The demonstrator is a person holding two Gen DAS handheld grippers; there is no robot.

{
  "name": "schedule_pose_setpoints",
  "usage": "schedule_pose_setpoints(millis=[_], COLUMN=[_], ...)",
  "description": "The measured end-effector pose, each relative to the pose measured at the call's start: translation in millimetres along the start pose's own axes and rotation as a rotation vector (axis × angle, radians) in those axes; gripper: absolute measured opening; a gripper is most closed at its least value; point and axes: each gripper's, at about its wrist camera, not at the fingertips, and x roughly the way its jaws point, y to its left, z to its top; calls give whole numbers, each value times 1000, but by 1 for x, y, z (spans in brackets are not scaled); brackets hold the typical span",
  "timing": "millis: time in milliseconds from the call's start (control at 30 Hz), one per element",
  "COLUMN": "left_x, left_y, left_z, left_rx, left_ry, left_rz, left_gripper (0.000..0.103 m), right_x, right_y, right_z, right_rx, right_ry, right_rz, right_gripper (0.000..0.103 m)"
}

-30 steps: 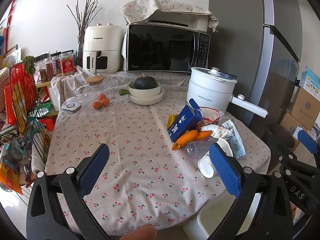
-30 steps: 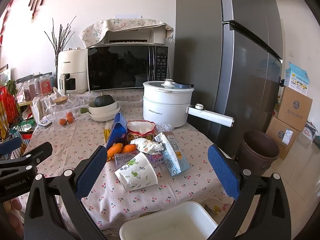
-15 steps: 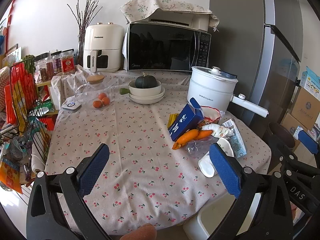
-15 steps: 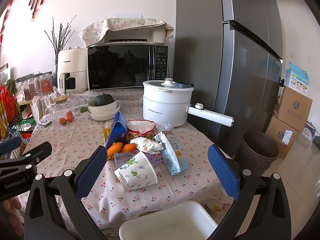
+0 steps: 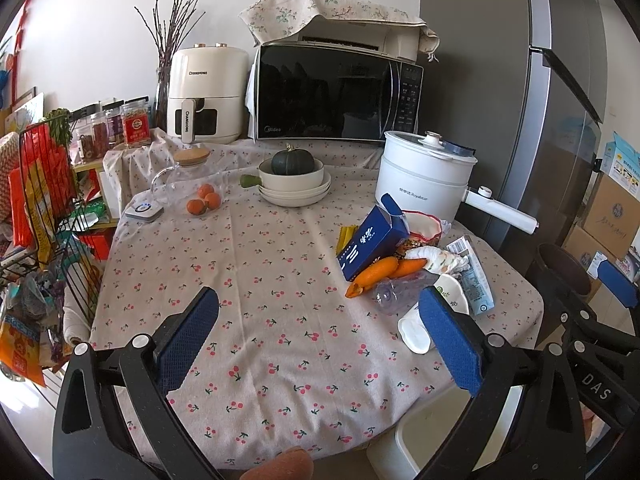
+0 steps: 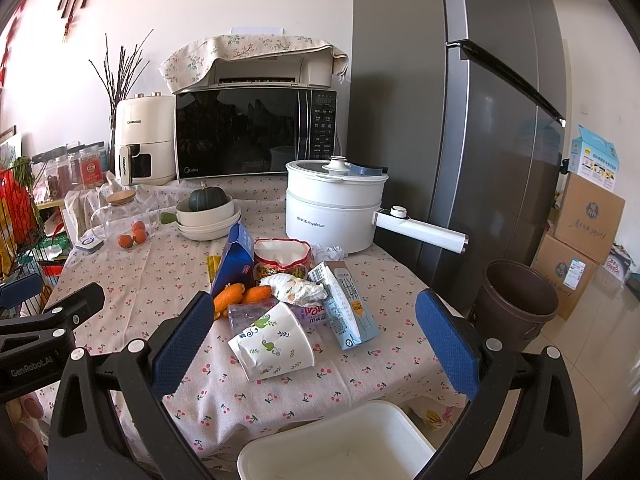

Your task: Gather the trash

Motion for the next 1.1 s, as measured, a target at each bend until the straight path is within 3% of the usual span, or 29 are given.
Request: schedule_pose_setpoints(millis=[633,767,933,1033,1100], left_x=[3,6,23,31,47], left_y=[5,17,27,33,29], left_z=[-4,1,24,44,55], left_rx=[-2,-34,-102,-152,-153], left_ry=[13,35,69,66,92], left_rz=[3,-9,-27,-81,-164], left_gripper=[96,96,96,96,96], right_x=[3,16,34,43,48], right_y=[1,-21,-54,-76,-90], right_z=[-14,-15,-12,-17,-21], right_rx=[7,103,296,425,495], right_ry=[17,101,238,305,339], right_rz=[-6,-8,71,117,136], right_gripper=[98,98,98,98,98])
